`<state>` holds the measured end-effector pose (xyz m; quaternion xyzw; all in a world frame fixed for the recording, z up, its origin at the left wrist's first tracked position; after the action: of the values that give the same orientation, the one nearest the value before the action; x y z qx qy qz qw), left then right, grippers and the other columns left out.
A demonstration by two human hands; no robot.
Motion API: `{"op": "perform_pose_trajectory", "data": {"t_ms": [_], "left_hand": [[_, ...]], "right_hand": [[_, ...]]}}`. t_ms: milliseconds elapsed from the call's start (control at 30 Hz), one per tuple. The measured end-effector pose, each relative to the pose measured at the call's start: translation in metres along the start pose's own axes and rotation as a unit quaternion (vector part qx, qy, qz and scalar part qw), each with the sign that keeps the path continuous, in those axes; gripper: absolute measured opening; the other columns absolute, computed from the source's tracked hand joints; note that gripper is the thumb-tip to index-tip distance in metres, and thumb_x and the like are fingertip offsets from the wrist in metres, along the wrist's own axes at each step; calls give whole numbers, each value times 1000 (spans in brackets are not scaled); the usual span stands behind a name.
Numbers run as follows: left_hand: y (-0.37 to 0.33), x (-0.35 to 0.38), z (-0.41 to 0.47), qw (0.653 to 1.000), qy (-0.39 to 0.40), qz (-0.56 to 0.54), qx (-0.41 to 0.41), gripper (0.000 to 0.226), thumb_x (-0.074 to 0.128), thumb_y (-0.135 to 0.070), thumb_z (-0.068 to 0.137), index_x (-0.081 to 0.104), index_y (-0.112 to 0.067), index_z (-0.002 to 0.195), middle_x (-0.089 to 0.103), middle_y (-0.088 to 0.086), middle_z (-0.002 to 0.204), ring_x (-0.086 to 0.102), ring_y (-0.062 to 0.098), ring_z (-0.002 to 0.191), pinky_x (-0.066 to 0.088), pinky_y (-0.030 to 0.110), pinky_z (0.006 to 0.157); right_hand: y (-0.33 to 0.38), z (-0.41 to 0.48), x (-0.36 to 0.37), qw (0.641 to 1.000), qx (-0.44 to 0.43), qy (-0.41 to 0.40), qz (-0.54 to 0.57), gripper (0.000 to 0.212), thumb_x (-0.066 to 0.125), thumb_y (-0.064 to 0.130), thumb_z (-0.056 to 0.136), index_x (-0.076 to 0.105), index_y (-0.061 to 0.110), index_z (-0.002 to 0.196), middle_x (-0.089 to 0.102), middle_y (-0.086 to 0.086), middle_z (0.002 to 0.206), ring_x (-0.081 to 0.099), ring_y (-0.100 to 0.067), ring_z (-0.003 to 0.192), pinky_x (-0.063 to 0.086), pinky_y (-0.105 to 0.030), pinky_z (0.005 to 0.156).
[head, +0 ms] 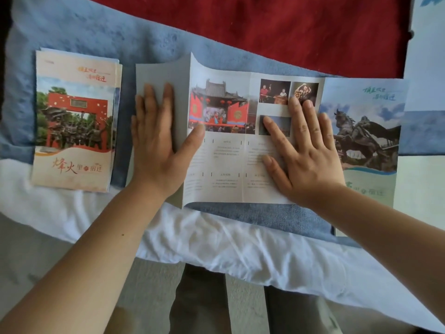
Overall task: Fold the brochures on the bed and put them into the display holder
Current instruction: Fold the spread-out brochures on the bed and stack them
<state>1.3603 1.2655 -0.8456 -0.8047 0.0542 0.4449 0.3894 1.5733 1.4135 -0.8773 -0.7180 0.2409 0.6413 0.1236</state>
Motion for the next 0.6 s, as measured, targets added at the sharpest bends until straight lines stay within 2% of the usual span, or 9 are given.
{"op": "perform_pose_trajectory", "data": {"t_ms": [100,167,267,367,433,533,600], "left_hand": [[-14,8,-2,1000,3,-3,-7,91,31,-71,86,6,-30,164,-5,6,173,-11,25,158,-9,49,125],[-25,16,-4,1000,9,2,-7,91,30,-68,85,4,-31,164,-5,7,172,-11,26,158,-10,50,126],[-38,29,-8,999,23,24,7,90,31,-65,87,2,-30,164,-7,7,172,-12,28,158,-10,51,126],[-52,41,-10,998,30,44,19,86,38,-58,92,0,-28,164,-8,9,172,-13,29,158,-10,53,126],[-60,47,-9,998,27,46,19,87,38,-59,92,1,-27,164,-8,10,172,-12,30,158,-9,54,126],[-76,60,-11,999,29,38,18,90,32,-64,89,2,-27,164,-7,10,172,-10,29,158,-8,52,126],[-93,74,-12,998,39,35,20,87,36,-62,92,1,-29,164,-7,9,172,-11,27,158,-8,52,127]], "right_hand": [[2,0,-6,1000,5,14,17,68,26,61,106,13,33,166,-3,-17,173,-4,-36,160,4,-56,128],[0,1,-11,997,6,23,71,69,34,60,104,20,31,165,-1,-13,174,-4,-33,160,3,-54,129],[-21,-1,-27,983,40,-9,176,68,52,51,99,39,21,158,18,-10,172,10,-29,160,14,-51,128],[-62,-21,-44,980,114,-76,144,58,55,44,99,49,20,151,33,-10,166,20,-31,158,22,-51,123],[-90,-41,-48,974,157,-104,125,52,51,40,102,51,17,149,40,-11,161,25,-31,156,19,-49,125],[-113,-64,-41,977,161,-96,101,52,45,36,105,49,13,152,38,-14,162,23,-32,157,12,-48,129],[-120,-71,-36,978,155,-93,105,54,44,35,106,45,14,156,33,-13,166,20,-33,158,11,-51,129]]}}
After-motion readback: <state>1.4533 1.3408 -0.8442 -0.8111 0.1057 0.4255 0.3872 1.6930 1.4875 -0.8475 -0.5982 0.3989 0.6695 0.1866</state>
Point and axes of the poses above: each hand's wrist, its own z-axis towards the middle knuckle, its own x-axis out of the palm, y = z × x, the point moved 8 cm from there along z, towards the middle knuckle
